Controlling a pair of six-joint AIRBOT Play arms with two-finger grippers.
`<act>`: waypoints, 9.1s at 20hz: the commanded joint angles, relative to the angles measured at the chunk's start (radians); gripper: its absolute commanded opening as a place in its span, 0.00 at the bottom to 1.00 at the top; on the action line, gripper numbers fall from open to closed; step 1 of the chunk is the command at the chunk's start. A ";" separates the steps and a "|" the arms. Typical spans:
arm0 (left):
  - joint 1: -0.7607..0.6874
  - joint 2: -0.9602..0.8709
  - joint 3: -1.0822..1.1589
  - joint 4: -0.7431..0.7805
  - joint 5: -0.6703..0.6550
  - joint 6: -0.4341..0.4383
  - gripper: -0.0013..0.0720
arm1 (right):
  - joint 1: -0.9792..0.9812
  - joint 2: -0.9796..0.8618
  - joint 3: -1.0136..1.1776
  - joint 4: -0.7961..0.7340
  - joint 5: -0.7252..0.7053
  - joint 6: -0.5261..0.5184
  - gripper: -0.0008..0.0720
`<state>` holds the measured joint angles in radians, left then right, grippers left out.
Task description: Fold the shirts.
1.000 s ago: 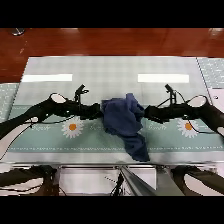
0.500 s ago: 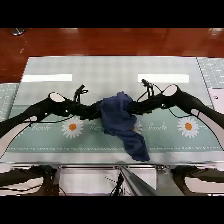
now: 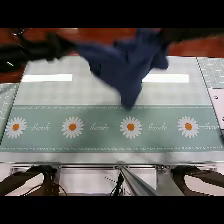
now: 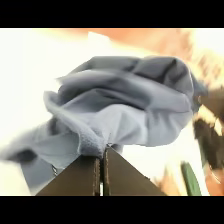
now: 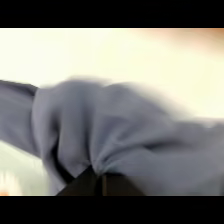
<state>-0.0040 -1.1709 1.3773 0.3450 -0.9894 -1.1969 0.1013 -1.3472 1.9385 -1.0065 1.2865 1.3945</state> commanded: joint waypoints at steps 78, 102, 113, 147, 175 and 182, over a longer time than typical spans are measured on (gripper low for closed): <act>-0.476 -0.401 -0.473 -0.107 0.177 -0.045 0.05 | -0.404 -0.023 -1.205 0.232 -0.154 -0.071 0.86; 0.116 0.020 0.499 -0.136 -0.059 -0.012 0.05 | -0.193 0.137 0.295 -0.003 -0.053 0.113 0.05; 0.523 0.539 0.609 0.684 -0.285 -0.235 0.05 | -0.193 0.715 0.041 -0.298 0.110 0.159 0.05; -0.038 -0.006 -0.496 0.609 0.321 -0.355 0.98 | -0.315 -0.261 -0.405 0.171 -0.204 0.091 0.87; -0.129 -0.007 -0.969 0.232 0.092 -0.174 0.50 | -0.665 0.256 -1.228 0.064 -0.220 -0.028 0.86; -0.109 -0.008 -0.894 0.230 0.071 -0.133 0.05 | -0.571 0.116 -1.164 -0.025 -0.153 -0.061 0.86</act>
<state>-0.1127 -1.1744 0.4583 0.5911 -0.9176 -1.3426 -0.5030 -1.1831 0.7437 -0.9977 1.1122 1.3418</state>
